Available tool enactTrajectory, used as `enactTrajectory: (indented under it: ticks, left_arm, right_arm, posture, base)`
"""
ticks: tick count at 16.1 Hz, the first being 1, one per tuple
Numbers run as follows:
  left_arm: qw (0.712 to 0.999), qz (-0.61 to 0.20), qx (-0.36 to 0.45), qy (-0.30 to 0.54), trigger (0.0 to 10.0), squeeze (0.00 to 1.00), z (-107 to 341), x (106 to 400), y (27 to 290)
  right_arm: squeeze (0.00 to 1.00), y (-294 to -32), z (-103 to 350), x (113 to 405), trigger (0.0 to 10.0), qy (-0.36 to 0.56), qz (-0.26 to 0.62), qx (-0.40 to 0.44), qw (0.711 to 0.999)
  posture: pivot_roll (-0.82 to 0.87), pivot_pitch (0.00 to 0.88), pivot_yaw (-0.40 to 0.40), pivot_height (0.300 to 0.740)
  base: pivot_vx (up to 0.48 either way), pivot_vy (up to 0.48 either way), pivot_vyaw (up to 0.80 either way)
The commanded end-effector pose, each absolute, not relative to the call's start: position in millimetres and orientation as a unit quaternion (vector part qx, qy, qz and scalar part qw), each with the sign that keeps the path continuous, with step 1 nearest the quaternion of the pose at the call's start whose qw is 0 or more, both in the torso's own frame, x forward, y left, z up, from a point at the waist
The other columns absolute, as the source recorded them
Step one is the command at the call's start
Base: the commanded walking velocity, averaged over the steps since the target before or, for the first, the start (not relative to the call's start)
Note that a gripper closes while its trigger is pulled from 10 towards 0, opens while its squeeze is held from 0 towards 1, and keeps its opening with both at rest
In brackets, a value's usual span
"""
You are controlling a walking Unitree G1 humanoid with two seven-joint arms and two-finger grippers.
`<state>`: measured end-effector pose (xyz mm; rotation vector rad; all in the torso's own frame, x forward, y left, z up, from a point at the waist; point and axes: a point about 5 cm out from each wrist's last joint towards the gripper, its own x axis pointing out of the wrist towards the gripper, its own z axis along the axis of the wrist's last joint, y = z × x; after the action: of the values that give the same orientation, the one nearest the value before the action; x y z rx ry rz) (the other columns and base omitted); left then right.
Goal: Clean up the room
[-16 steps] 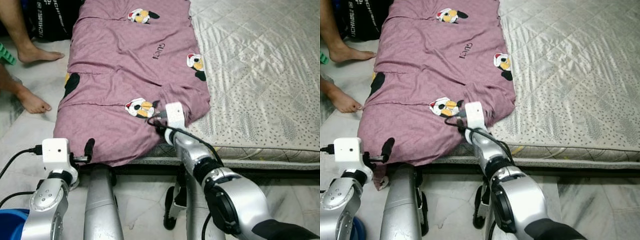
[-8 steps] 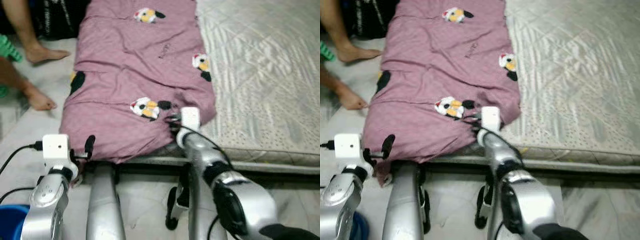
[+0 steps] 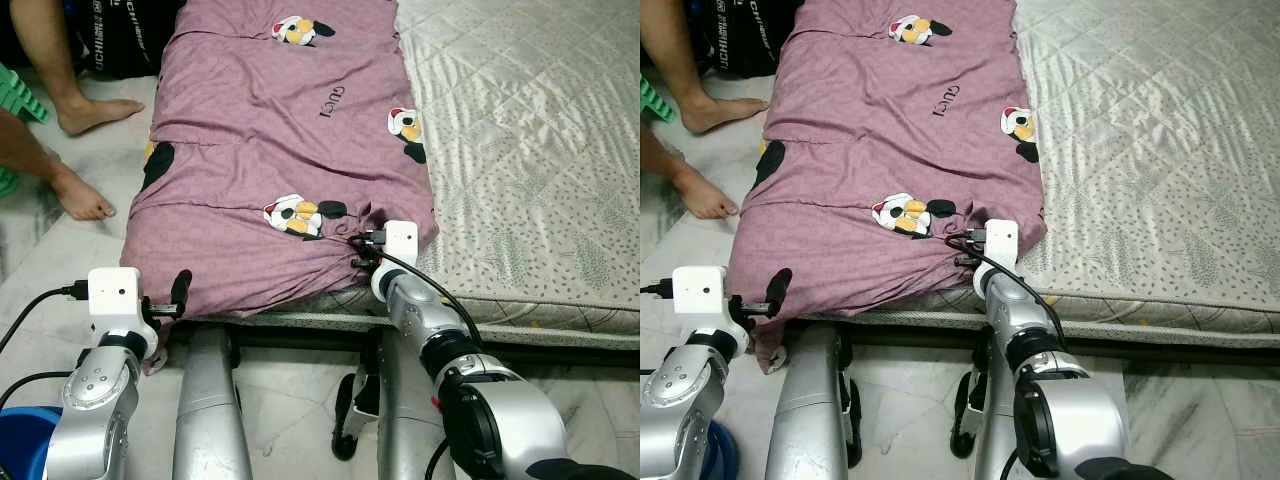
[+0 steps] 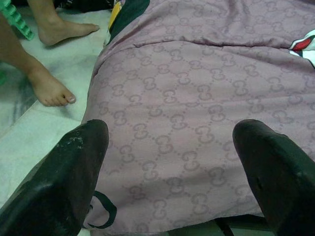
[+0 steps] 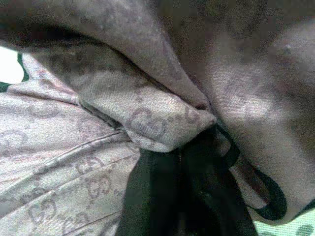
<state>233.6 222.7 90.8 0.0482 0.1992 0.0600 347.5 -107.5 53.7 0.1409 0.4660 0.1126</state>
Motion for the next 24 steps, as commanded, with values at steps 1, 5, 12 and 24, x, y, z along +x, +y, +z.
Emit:
enactTrajectory:
  ticks: [1,5,12,24]
  left_arm:
    - [0.993,0.026,0.026,0.11,10.0,0.0,86.4,230.8,222.2]
    - [0.993,0.026,0.026,0.11,10.0,0.0,86.4,230.8,222.2]
    - [0.995,-0.026,0.007,0.096,10.0,0.0,83.8,267.6,196.9]
    - [0.992,-0.041,0.015,0.119,10.0,0.0,70.8,267.0,194.0]
  right_arm:
    - [0.0,-129.0,40.3,339.9,0.0,0.258,0.016,0.071,0.963]
    - [0.0,-129.0,40.3,339.9,0.0,0.258,0.016,0.071,0.963]
    - [0.0,-183.9,72.7,278.7,0.0,0.132,0.074,0.089,0.984]
    - [0.0,-178.3,56.9,223.5,5.7,0.294,0.211,0.011,0.932]
  posture:
    - [0.19,0.277,-0.074,0.582]
    - [0.19,0.277,-0.074,0.582]
    - [0.02,0.198,-0.056,0.582]
    - [0.0,0.193,-0.067,0.582]
  base:
    - [0.0,0.0,0.0]
    - [0.0,0.0,0.0]
    - [0.0,0.0,0.0]
    - [0.0,0.0,0.0]
